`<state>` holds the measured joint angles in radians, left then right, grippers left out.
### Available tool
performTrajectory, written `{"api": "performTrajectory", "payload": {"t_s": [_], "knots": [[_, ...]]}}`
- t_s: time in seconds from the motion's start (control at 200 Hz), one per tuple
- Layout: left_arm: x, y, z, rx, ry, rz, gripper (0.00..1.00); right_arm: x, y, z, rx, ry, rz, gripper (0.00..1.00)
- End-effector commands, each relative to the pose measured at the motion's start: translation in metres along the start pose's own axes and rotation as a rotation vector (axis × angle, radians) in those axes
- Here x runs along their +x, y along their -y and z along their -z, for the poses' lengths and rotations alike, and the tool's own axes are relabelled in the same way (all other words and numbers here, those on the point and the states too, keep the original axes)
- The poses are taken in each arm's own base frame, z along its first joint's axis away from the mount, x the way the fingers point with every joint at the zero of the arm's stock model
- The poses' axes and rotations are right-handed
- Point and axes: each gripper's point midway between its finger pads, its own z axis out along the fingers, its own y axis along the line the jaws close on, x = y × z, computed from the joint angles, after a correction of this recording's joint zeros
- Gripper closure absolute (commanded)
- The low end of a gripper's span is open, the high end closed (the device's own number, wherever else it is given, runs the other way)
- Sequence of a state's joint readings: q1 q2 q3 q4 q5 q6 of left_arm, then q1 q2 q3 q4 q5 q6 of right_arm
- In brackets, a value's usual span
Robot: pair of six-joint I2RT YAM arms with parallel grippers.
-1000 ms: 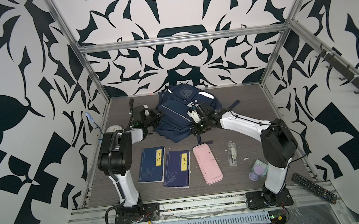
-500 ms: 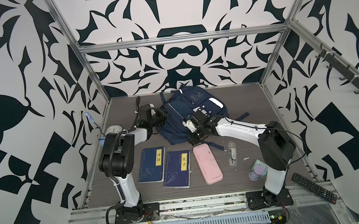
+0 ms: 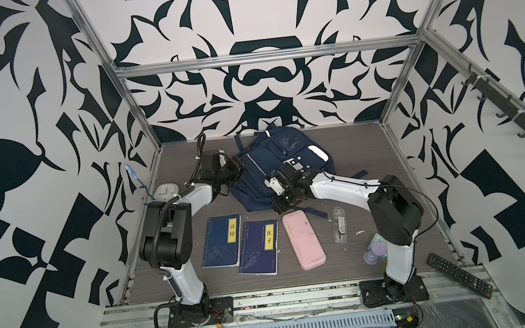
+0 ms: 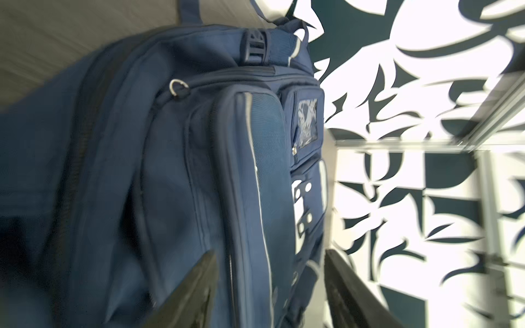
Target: Pack the student bag
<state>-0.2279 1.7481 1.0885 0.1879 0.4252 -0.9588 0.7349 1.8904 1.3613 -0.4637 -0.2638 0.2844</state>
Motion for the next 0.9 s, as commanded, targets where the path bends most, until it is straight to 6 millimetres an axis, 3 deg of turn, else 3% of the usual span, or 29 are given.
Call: {"api": "performTrajectory", "payload": {"t_s": [0.0, 0.28, 0.52, 0.895], "knots": [[0.008, -0.001, 0.021, -0.093, -0.036, -0.107, 0.36, -0.021, -0.009, 0.037, -0.014, 0.092, 0.028, 1.0], [0.053, -0.007, 0.028, -0.122, -0.157, -0.145, 0.4, -0.023, -0.003, 0.055, -0.008, 0.125, 0.027, 1.0], [0.063, 0.009, 0.011, -0.04, -0.197, -0.127, 0.45, -0.014, 0.0, 0.044, -0.018, 0.105, 0.004, 1.0], [0.081, -0.015, 0.013, -0.102, -0.235, -0.054, 0.48, -0.012, 0.002, 0.044, -0.008, 0.11, 0.0, 1.0]]}}
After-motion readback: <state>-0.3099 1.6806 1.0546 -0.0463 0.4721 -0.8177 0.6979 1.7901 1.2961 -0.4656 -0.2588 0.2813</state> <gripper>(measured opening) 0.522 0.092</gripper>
